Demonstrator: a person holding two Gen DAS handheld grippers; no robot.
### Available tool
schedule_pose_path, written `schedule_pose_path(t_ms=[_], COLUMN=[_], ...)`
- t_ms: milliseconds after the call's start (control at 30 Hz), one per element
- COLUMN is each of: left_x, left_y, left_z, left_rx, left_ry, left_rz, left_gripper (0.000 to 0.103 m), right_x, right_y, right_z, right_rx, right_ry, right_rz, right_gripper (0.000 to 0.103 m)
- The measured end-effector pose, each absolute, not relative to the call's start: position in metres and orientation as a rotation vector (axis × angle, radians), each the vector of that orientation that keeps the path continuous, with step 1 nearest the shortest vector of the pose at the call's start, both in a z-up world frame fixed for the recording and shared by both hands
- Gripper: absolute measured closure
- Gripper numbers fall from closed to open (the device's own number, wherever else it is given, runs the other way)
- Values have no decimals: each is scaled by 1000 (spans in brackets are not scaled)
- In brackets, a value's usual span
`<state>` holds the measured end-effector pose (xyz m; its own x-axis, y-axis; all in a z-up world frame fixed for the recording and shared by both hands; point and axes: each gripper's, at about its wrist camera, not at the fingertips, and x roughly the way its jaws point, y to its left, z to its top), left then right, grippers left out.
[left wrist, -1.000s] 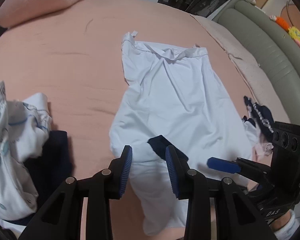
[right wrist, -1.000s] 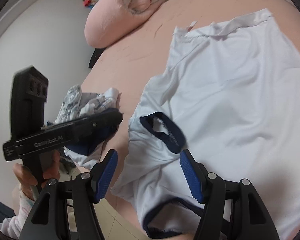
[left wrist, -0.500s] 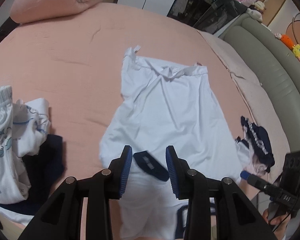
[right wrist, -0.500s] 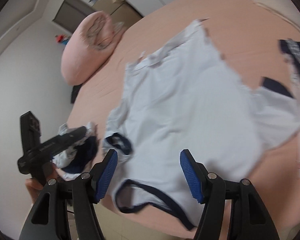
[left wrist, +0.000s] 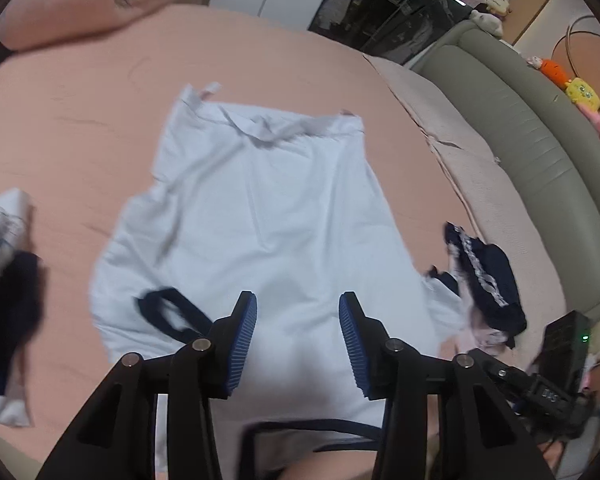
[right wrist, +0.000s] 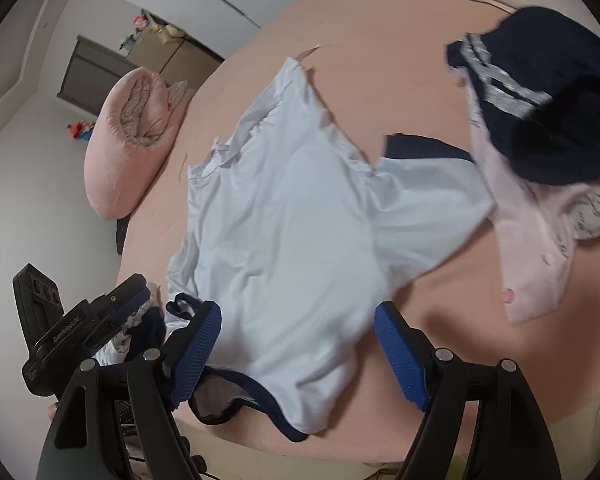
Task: Fold clothes
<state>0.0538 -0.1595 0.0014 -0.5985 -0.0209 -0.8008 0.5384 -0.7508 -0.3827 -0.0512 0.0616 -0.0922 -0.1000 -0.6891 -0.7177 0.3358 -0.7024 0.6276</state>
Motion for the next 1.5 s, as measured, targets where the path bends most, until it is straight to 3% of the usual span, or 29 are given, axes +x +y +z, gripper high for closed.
schedule_pose_path(t_ms=[300,433,600,833,1100,1167,1200,1233,1300,1500], left_x=[39,30,12,-17,-32,-32,-34,-37,-40,-58], left_y=[-138,-113,-71,-26,19,26,28,32,38,38], left_z=[-9,-9,-17,-36,-39,-41,-43,-47,-52,-67], left_rx=[1188,1240,1331,1422,1501,1523,1535,1530,1511,1546], left_ry=[895,737,370,261,-17,-73,-117,-201,-328,-420], left_rz=[-2410,-2452,-2467,-2539,-2669,-2686,-2676,-2641,-2598,-2546], left_gripper=[56,55,55,55,55,44,26,20,20,20], right_x=[-66,-64,-68,-78,-92,-97,-97,-98,-99,-101], right_y=[105,109,107,109,108,106,106,106,107,107], right_z=[-130,-145,-150,-158,-168,-171,-172,-172,-173,-170], right_rx=[1595,1637,1633,1627,1585,1598,1598,1597,1595,1588], right_ry=[-767,-810,-837,-980,-1115,-1115,-1118,-1125,-1136,-1131], right_rz=[-1830,-1834,-1825,-1788,-1727,-1703,-1692,-1679,-1649,-1627], right_gripper=[24,24,24,24,24,24,24,24,24,24])
